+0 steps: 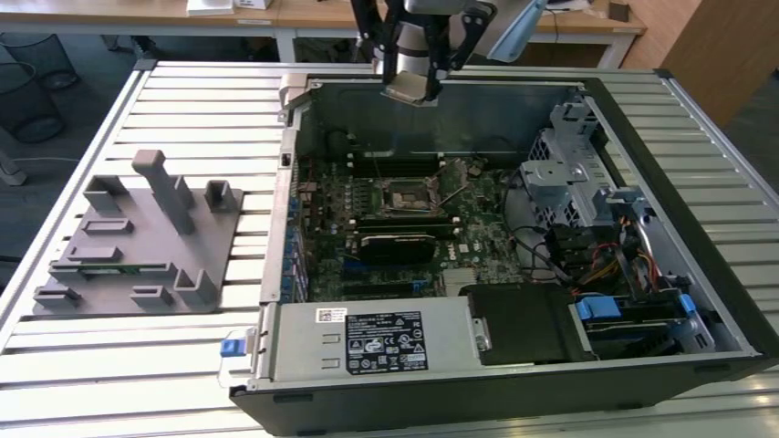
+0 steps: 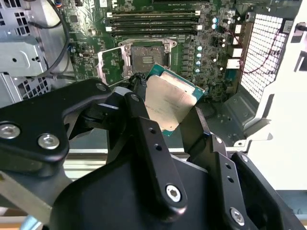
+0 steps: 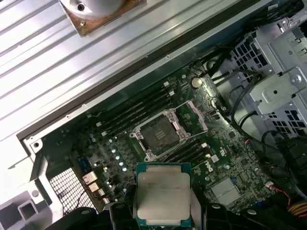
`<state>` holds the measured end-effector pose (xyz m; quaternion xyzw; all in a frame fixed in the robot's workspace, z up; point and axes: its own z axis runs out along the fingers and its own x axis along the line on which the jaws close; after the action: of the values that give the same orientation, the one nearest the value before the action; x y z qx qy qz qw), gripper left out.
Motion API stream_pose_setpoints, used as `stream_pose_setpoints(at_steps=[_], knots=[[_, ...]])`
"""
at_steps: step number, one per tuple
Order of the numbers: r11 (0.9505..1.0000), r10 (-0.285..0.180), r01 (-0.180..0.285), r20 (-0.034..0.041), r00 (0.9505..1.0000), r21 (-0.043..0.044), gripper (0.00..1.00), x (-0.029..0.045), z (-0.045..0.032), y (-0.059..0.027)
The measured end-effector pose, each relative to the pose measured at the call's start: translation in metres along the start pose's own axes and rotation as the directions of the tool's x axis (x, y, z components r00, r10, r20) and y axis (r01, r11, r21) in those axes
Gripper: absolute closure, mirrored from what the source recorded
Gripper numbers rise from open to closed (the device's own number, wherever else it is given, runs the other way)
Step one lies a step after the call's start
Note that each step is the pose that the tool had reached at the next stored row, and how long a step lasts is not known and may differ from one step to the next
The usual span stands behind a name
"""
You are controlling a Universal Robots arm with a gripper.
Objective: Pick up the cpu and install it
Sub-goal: 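Place the cpu into insertion slot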
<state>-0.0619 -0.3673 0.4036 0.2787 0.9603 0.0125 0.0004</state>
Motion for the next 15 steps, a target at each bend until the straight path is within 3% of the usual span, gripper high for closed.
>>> stream_pose_setpoints(at_steps=[15], knots=[[0.9934,0.115,-0.115,0.0027,0.9934,-0.0009,0.47,0.0000,0.0014,0.0000]])
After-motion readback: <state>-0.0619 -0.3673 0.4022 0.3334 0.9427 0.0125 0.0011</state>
